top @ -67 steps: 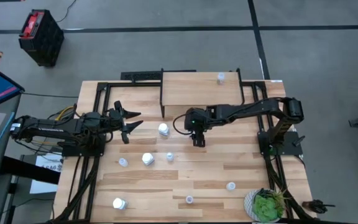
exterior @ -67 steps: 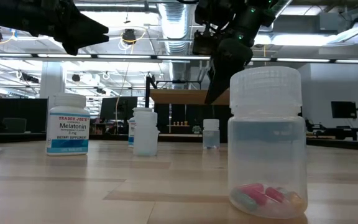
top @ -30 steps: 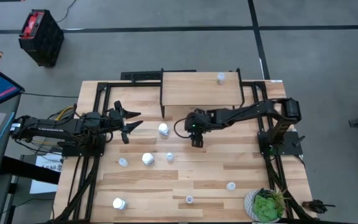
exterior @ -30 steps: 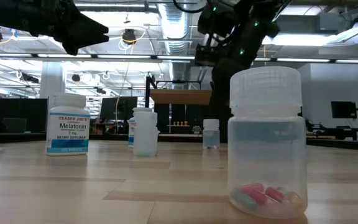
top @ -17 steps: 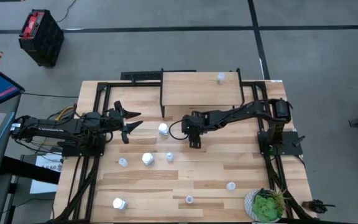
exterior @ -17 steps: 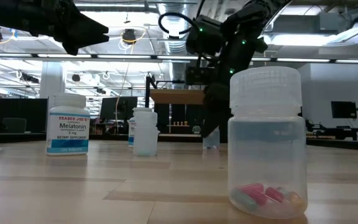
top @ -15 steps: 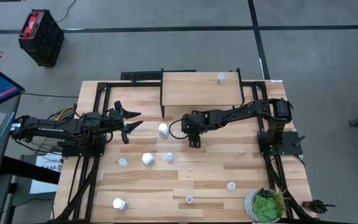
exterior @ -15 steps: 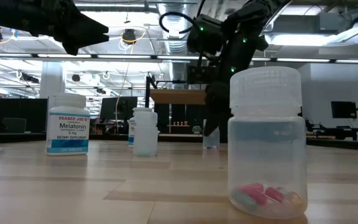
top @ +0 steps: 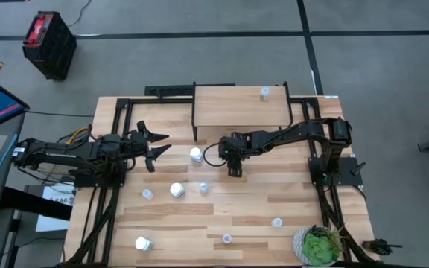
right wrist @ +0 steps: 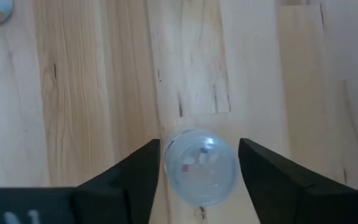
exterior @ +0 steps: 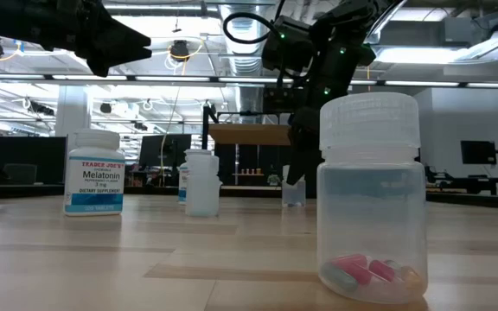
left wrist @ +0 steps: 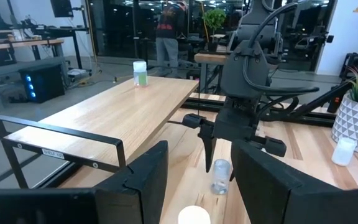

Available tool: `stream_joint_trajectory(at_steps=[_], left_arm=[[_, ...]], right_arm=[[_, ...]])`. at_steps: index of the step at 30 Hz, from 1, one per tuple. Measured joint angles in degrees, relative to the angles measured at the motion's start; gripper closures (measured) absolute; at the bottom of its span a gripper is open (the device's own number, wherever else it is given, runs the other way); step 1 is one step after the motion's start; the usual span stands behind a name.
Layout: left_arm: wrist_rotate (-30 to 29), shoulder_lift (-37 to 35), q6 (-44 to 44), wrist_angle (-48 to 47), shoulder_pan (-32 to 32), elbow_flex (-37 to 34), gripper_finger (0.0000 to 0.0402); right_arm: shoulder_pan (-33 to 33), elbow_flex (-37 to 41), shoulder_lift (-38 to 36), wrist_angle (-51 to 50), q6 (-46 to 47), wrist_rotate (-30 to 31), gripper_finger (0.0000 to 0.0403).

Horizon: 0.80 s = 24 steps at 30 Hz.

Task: Pick and place medicine bottles onto shelf by color
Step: Put the top transparent medicine bottle onto the right side of the shelf

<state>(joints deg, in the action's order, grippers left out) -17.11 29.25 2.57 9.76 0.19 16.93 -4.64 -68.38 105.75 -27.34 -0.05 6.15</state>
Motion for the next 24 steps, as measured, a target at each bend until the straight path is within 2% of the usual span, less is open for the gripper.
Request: stream_joint_trajectory(at_steps=[10,14,18,24], left_arm=[[0.0,0.0,0.0,0.0,0.0,0.0,0.0237],[0.0,0.0,0.0,0.0,0.0,0.0,0.0237],[0.0,0.0,0.0,0.0,0.0,0.0,0.0237],[0.0,0.0,0.0,0.0,0.0,0.0,0.0237]], right_arm=[[0.2,-0.2,-0.1,-0.3,1.6,-0.4,0.0274],[0.4,-2.4,0.0,-4.6,2.9,-1.7,0.0274],[1.1,-6.4,-0.9,-11.8,3.1,-1.8,0.0256],[1.7,-12.5,-7.6,-21.1,0.6,-5.8,0.0263]])
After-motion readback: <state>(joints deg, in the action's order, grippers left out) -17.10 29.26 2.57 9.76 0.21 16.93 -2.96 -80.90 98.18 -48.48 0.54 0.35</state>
